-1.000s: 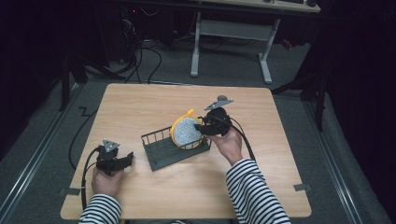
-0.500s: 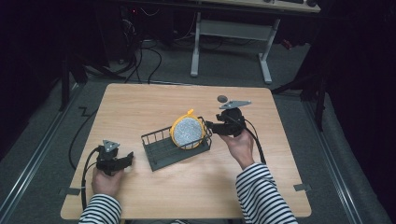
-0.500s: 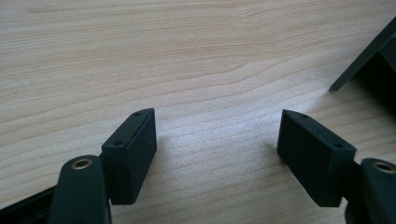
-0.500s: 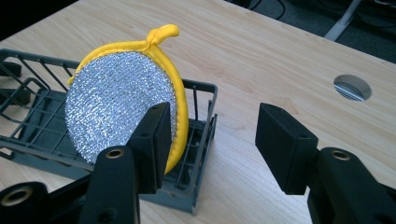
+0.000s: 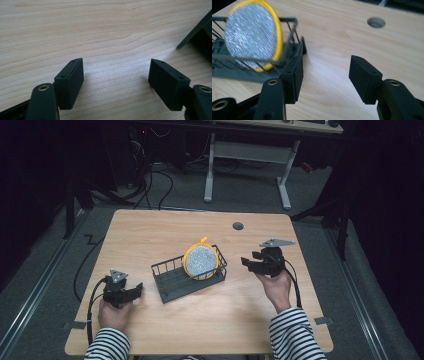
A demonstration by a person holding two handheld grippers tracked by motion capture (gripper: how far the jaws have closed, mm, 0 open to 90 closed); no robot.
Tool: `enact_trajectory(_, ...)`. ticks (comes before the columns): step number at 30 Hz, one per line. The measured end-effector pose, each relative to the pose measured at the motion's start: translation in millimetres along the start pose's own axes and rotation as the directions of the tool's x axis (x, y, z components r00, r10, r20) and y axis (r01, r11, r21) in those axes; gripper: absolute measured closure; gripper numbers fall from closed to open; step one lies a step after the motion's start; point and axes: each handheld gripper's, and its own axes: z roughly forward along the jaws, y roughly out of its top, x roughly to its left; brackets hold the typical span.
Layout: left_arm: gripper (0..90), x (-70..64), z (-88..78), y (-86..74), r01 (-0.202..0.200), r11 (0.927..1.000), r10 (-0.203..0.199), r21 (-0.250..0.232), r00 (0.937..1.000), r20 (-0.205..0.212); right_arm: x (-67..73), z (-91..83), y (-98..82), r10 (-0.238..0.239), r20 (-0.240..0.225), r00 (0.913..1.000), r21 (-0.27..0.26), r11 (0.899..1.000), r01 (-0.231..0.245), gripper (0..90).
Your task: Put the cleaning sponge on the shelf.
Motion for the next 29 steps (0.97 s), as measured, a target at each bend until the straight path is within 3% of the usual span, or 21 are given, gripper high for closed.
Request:
enact_trajectory(2,28.9,0.0,0.0,0.0,0.0,1.0,0.0,0.0,1.0,-0.001,-12.9,0.3,-25.3,0.038,0.019,0.9991,0.009,0.999,-0.038,45.8)
enact_trajectory(3,28.9,0.0,0.0,0.0,0.0,1.0,0.0,0.0,1.0,-0.001,-12.9,0.3,-25.3,0.038,0.019,0.9991,0.009,0.999,-0.038,45.8)
enact_trajectory(4,28.9,0.0,0.0,0.0,0.0,1.0,0.0,0.0,1.0,-0.001,-20.4,0.6,-41.6,0.056,0.039,0.9976,0.01,0.998,-0.057,47.0)
enact_trajectory(5,28.9,0.0,0.0,0.0,0.0,1.0,0.0,0.0,1.0,-0.001,-20.4,0.6,-41.6,0.056,0.039,0.9976,0.01,0.998,-0.057,47.0)
enact_trajectory(6,28.9,0.0,0.1,0.0,0.001,1.0,-0.001,0.0,1.0,-0.002,-27.0,0.7,-55.9,0.071,0.065,0.9954,0.014,0.997,-0.072,47.6)
enact_trajectory(14,28.9,-0.1,0.1,0.0,0.001,1.0,-0.001,0.0,1.0,-0.003,-40.1,0.7,-95.0,0.111,0.131,0.9852,0.011,0.994,-0.113,47.9)
enact_trajectory(18,28.9,0.0,0.1,0.0,0.001,1.0,-0.001,0.0,1.0,-0.002,-48.5,7.0,-115.7,0.151,0.168,0.9742,0.023,0.987,-0.157,42.4)
enact_trajectory(20,28.9,0.0,0.1,0.0,0.001,1.0,-0.001,0.0,1.0,-0.002,-49.6,9.9,-118.5,0.147,0.175,0.9736,0.038,0.987,-0.156,41.9)
enact_trajectory(22,28.8,-0.1,0.1,0.0,0.0,1.0,0.0,0.001,1.0,-0.004,-47.2,14.7,-126.6,0.068,0.226,0.9717,0.038,0.996,-0.079,42.1)
enact_trajectory(29,28.8,-0.1,0.1,0.0,0.001,1.0,-0.001,0.0,1.0,-0.004,-46.7,14.8,-126.6,0.07,0.228,0.9711,0.037,0.996,-0.08,42.0)
